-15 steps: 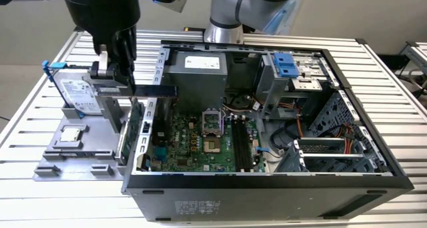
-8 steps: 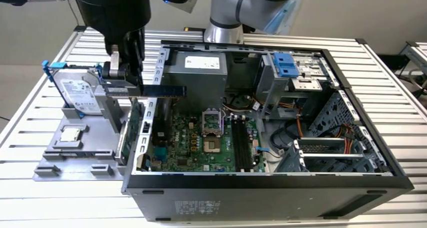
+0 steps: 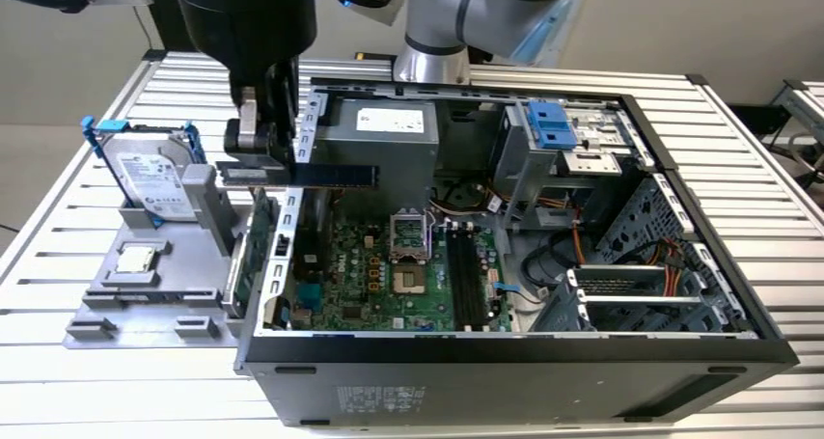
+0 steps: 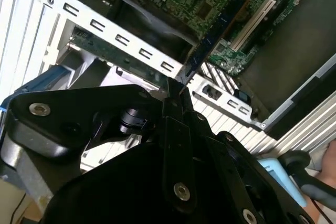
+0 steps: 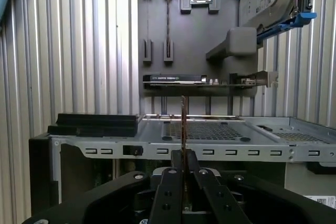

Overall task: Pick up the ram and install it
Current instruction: 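Pick up the ram and move it above insertion slot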

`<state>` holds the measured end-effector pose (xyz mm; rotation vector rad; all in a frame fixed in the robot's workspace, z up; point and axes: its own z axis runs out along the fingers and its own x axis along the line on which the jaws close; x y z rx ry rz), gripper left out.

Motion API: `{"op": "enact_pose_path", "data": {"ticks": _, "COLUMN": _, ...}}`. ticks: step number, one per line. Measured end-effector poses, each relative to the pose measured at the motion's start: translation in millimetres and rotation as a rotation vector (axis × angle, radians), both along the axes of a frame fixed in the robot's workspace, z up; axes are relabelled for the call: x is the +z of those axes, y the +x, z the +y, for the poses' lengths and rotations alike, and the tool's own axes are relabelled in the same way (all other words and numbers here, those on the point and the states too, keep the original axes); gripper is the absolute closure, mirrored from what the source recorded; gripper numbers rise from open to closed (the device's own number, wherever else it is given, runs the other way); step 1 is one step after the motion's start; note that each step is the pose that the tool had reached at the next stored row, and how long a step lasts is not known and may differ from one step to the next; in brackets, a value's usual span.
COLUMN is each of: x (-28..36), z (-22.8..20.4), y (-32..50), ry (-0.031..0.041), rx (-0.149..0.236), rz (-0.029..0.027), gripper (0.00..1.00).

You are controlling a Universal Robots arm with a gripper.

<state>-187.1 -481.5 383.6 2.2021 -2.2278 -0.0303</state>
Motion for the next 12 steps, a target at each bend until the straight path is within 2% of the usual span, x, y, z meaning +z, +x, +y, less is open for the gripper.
{"op": "enact_pose_path", "data": {"ticks": 12, "x": 0.0, "z": 0.0, "y": 29.5, "ry": 0.0000, "rx": 0.000, "rz": 0.0000, "gripper": 1.00}}
